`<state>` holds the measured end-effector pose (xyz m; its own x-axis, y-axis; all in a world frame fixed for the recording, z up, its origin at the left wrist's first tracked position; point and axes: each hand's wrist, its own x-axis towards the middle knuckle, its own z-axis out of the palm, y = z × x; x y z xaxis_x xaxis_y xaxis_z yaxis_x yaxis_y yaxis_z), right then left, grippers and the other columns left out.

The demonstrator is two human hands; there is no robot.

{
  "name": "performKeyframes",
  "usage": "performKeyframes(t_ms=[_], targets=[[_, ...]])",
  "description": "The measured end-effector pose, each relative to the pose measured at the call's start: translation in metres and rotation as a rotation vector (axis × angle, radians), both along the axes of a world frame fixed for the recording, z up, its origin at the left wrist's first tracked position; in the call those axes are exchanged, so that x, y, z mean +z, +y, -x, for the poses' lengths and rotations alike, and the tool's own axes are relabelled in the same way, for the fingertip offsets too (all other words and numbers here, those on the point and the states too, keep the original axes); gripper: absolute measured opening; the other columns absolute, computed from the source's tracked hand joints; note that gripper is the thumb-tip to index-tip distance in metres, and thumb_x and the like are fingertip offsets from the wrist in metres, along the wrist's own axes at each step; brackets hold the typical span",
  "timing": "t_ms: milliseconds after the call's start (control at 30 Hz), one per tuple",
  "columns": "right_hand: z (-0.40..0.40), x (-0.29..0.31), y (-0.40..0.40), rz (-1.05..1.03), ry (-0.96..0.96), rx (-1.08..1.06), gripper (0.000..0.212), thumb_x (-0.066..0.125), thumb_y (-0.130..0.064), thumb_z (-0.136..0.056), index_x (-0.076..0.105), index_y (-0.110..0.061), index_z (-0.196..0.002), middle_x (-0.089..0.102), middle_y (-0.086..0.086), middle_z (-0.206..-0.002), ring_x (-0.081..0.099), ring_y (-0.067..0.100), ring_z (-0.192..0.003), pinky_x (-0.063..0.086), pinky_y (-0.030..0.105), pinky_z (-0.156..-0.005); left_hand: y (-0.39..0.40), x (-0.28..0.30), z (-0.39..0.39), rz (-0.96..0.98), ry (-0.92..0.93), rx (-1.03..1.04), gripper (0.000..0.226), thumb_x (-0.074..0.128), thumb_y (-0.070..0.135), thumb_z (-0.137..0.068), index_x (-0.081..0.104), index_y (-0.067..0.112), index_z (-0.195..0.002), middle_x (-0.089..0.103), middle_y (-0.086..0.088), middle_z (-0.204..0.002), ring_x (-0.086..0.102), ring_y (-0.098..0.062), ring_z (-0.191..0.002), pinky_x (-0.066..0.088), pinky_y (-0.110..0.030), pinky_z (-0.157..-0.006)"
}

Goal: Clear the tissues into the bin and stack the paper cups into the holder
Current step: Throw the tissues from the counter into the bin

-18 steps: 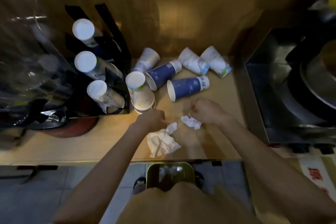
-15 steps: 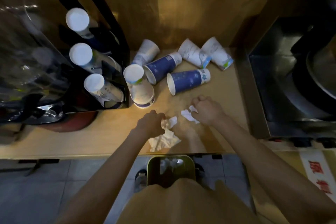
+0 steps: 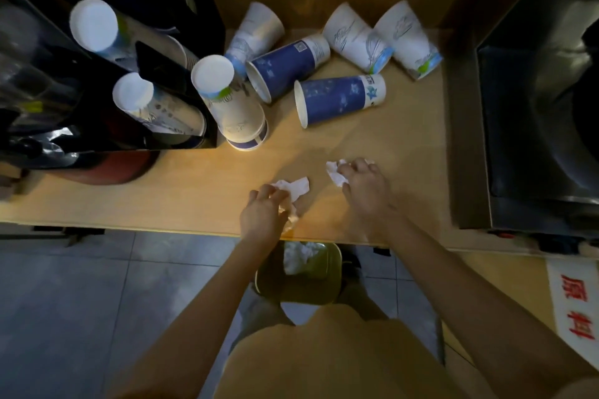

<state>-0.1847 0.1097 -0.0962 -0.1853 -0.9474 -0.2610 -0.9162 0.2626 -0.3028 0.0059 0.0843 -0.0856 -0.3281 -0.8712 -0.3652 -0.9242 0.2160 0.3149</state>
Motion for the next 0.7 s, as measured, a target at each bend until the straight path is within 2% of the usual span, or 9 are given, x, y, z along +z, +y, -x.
performKeyframes(t_ms=[67, 167, 233, 333, 467, 533, 567, 600, 700], targets=[[0.005, -0.003, 0.001, 0.008, -0.033, 0.010, 0.035, 0.055, -0.004, -0.072, 0.067, -0.007, -0.104, 0.066, 0.021, -0.090, 0.065, 0.041, -0.076, 0.055, 0.038, -0.071, 0.002, -0.001, 0.003, 0.023, 0.025, 0.069, 0.034, 0.059, 0.017, -0.085, 0.058, 0.015, -0.119, 0.052, -0.010, -0.131, 0.044, -0.032, -0.117, 0.045, -0.040, -0.086], [0.010, 0.008, 0.000, -0.017, -0.153, 0.014, 0.037, 0.047, -0.007, -0.087, 0.058, -0.010, -0.123, 0.058, 0.020, -0.117, 0.058, 0.040, -0.101, 0.045, 0.038, -0.088, 0.006, -0.003, 0.001, 0.045, 0.081, 0.138, 0.031, 0.060, 0.015, -0.084, 0.061, 0.012, -0.115, 0.056, -0.014, -0.124, 0.050, -0.035, -0.110, 0.045, -0.042, -0.084], [0.013, 0.013, 0.001, 0.012, -0.293, -0.033, 0.040, 0.050, -0.009, -0.087, 0.055, -0.011, -0.126, 0.056, 0.017, -0.124, 0.056, 0.035, -0.107, 0.043, 0.035, -0.090, 0.010, -0.001, -0.004, 0.055, 0.178, 0.225, 0.031, 0.061, 0.014, -0.083, 0.061, 0.008, -0.114, 0.058, -0.019, -0.118, 0.056, -0.038, -0.102, 0.046, -0.041, -0.082], [0.005, 0.026, 0.008, 0.124, -0.438, -0.030, 0.036, 0.052, -0.011, -0.083, 0.062, -0.007, -0.117, 0.061, 0.017, -0.115, 0.059, 0.033, -0.100, 0.041, 0.026, -0.079, 0.026, 0.008, -0.017, 0.113, 0.289, 0.387, 0.029, 0.063, 0.012, -0.082, 0.063, 0.006, -0.110, 0.062, -0.021, -0.109, 0.061, -0.038, -0.092, 0.046, -0.036, -0.075], [-0.019, 0.039, 0.021, 0.098, -0.554, -0.027, 0.021, 0.058, -0.011, -0.082, 0.067, -0.002, -0.098, 0.061, 0.013, -0.092, 0.057, 0.026, -0.080, 0.027, 0.017, -0.064, 0.058, 0.017, -0.034, 0.119, 0.315, 0.499, 0.024, 0.063, 0.015, -0.084, 0.065, 0.006, -0.106, 0.066, -0.019, -0.102, 0.063, -0.034, -0.088, 0.043, -0.029, -0.071], [-0.034, 0.039, 0.031, 0.064, -0.639, -0.046, 0.011, 0.055, -0.012, -0.080, 0.061, -0.012, -0.070, 0.050, 0.000, -0.069, 0.043, 0.014, -0.061, 0.025, 0.019, -0.055, 0.074, 0.015, -0.044, 0.075, 0.300, 0.531, 0.022, 0.064, 0.020, -0.084, 0.067, 0.007, -0.101, 0.069, -0.016, -0.096, 0.065, -0.030, -0.084, 0.042, -0.025, -0.069], [-0.042, 0.039, 0.037, 0.041, -0.681, -0.068, 0.019, 0.051, -0.012, -0.077, 0.048, -0.016, -0.059, 0.040, -0.003, -0.060, 0.033, 0.010, -0.053, 0.020, 0.020, -0.049, 0.081, 0.013, -0.049, 0.044, 0.288, 0.532, 0.022, 0.065, 0.022, -0.083, 0.068, 0.007, -0.098, 0.070, -0.014, -0.093, 0.065, -0.028, -0.081, 0.041, -0.023, -0.067], [-0.049, 0.035, 0.043, 0.018, -0.731, -0.096, 0.023, 0.049, -0.010, -0.076, 0.038, -0.014, -0.056, 0.031, -0.002, -0.056, 0.025, 0.010, -0.051, 0.015, 0.021, -0.047, 0.088, 0.010, -0.054, 0.008, 0.277, 0.531, 0.021, 0.065, 0.024, -0.083, 0.068, 0.007, -0.096, 0.071, -0.013, -0.091, 0.066, -0.027, -0.078, 0.040, -0.021, -0.064], [-0.071, 0.024, 0.064, -0.080, -0.849, -0.220, 0.017, 0.049, -0.002, -0.077, 0.042, 0.011, -0.069, 0.033, 0.011, -0.061, 0.029, 0.014, -0.057, 0.019, 0.029, -0.052, 0.107, -0.007, -0.073, -0.105, 0.250, 0.540, 0.023, 0.065, 0.023, -0.082, 0.065, 0.008, -0.099, 0.071, -0.014, -0.092, 0.063, -0.023, -0.074, 0.042, -0.021, -0.059]])
